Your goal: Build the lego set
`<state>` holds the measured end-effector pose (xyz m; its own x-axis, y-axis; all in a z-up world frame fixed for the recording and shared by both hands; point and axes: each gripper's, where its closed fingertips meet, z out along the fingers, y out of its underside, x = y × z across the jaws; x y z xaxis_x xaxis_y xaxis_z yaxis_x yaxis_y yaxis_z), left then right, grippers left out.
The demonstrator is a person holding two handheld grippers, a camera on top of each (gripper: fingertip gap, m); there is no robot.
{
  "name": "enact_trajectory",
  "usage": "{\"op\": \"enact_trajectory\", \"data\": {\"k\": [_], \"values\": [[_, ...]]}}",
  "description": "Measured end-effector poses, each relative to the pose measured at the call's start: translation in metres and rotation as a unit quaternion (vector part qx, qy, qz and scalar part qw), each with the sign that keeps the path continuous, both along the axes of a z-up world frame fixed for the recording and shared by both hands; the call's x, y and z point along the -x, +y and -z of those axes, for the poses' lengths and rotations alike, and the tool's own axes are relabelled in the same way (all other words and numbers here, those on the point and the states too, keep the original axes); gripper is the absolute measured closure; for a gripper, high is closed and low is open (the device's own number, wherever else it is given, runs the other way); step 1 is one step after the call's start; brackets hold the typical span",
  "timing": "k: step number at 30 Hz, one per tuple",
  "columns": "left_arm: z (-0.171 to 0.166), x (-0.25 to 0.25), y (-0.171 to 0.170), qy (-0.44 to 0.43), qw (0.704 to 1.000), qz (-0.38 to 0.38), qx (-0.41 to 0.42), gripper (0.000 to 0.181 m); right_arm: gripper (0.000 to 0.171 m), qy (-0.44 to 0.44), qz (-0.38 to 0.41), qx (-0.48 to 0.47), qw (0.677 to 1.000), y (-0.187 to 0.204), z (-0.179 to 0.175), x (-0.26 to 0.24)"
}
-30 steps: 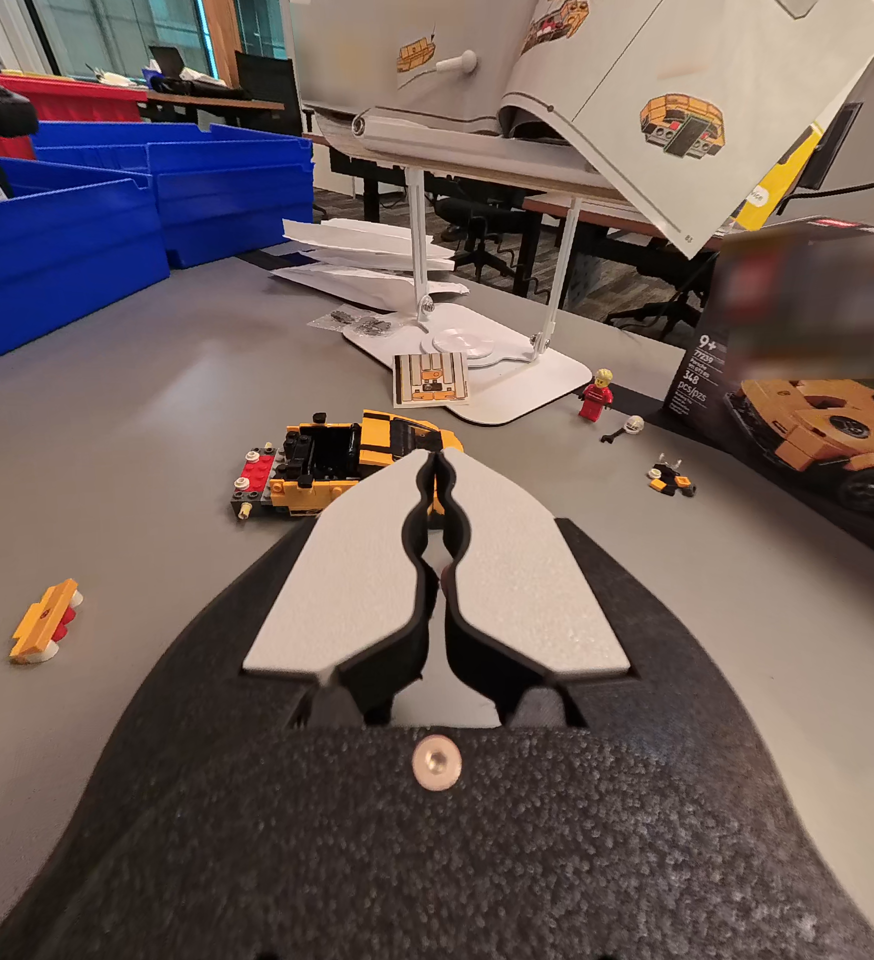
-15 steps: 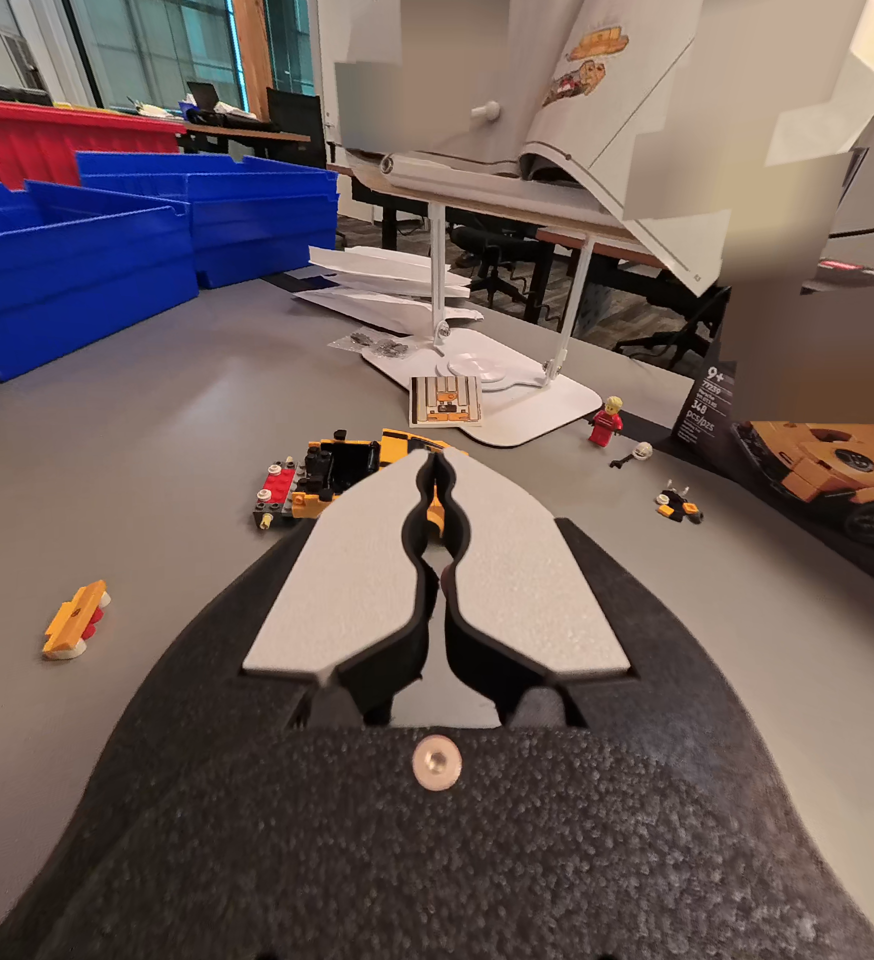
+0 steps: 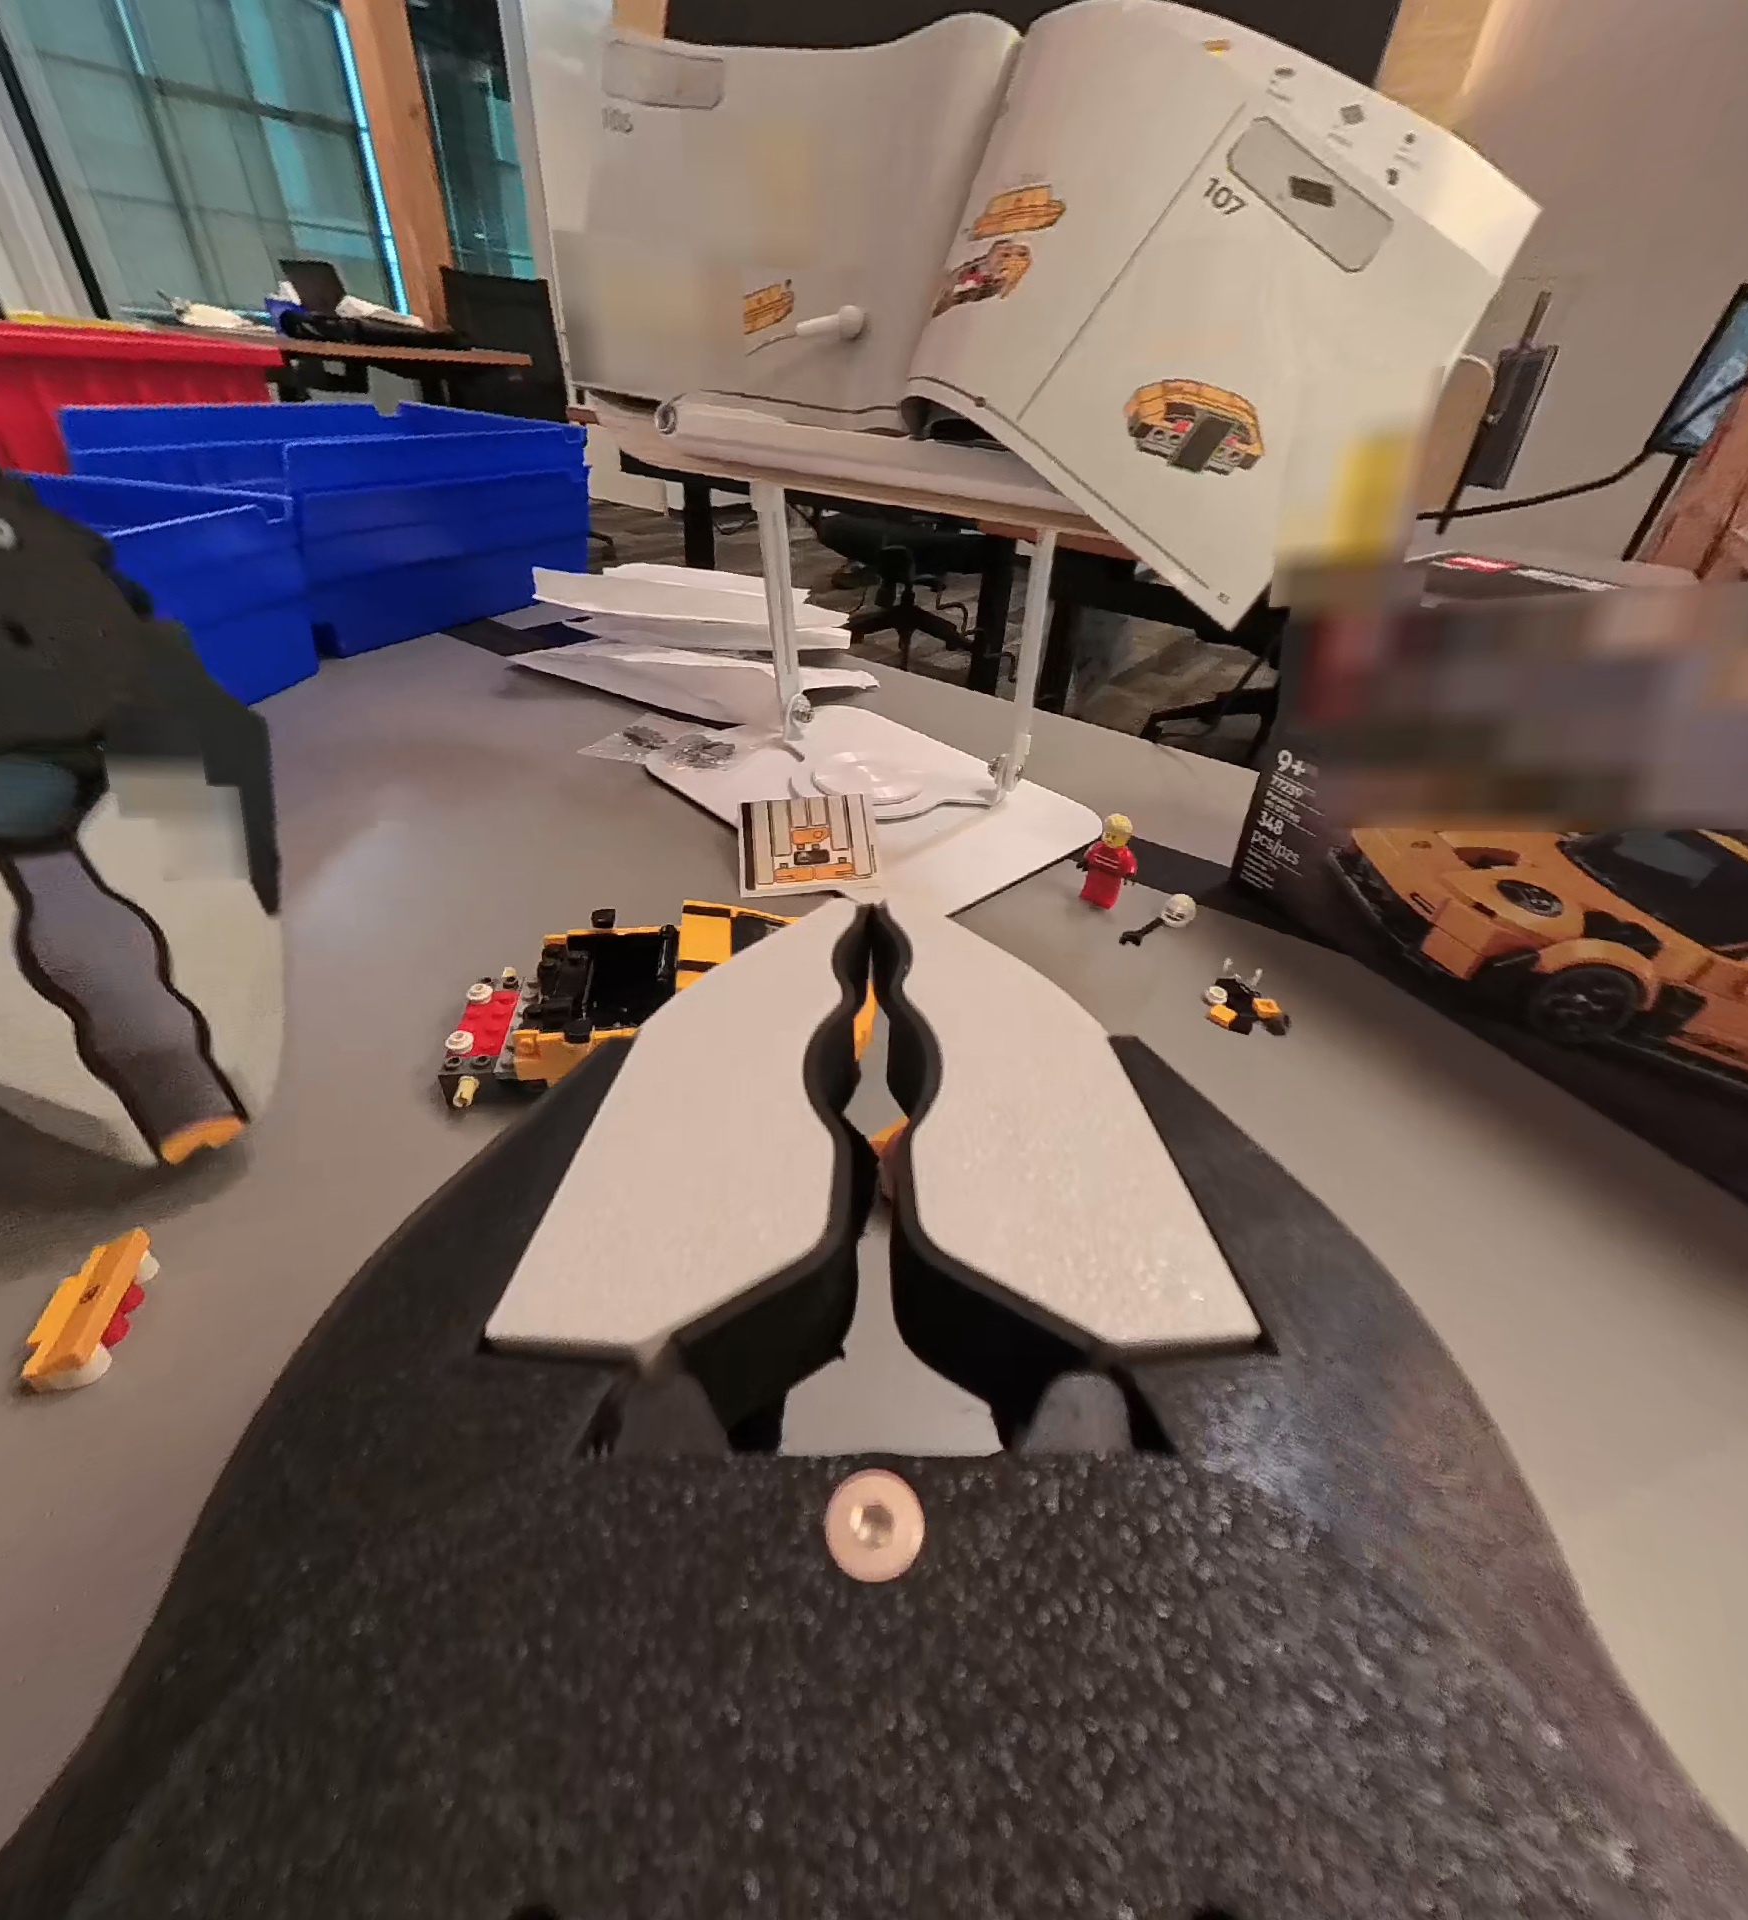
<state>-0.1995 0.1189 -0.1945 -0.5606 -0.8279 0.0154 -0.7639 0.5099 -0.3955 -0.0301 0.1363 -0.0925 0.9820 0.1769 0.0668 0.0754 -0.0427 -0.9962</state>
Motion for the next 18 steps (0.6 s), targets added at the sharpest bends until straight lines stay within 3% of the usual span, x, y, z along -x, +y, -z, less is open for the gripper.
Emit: {"op": "enact_trajectory", "data": {"k": [4,7,11,15,18], "values": [[0.011,-0.008,-0.007,0.029,0.999,0.023,0.007,0.163,0.171,0.011,0.000,0.001,1.000,-0.001,-0.002,-0.001],[0.015,-0.004,-0.009,0.035,0.999,0.025,0.002,0.153,0.171,0.006,-0.004,0.001,1.000,-0.001,-0.002,0.002],[0.006,0.007,-0.005,0.012,1.000,0.006,-0.003,0.147,0.171,-0.005,-0.001,0.006,1.000,0.000,0.002,0.002],[-0.052,0.035,0.029,-0.072,0.994,-0.080,-0.015,0.148,0.171,0.009,0.001,0.005,1.000,-0.001,0.000,-0.001],[-0.114,0.087,0.088,-0.136,0.968,-0.209,-0.040,0.157,0.171,0.022,-0.005,0.006,1.000,-0.001,0.000,0.000]]}}
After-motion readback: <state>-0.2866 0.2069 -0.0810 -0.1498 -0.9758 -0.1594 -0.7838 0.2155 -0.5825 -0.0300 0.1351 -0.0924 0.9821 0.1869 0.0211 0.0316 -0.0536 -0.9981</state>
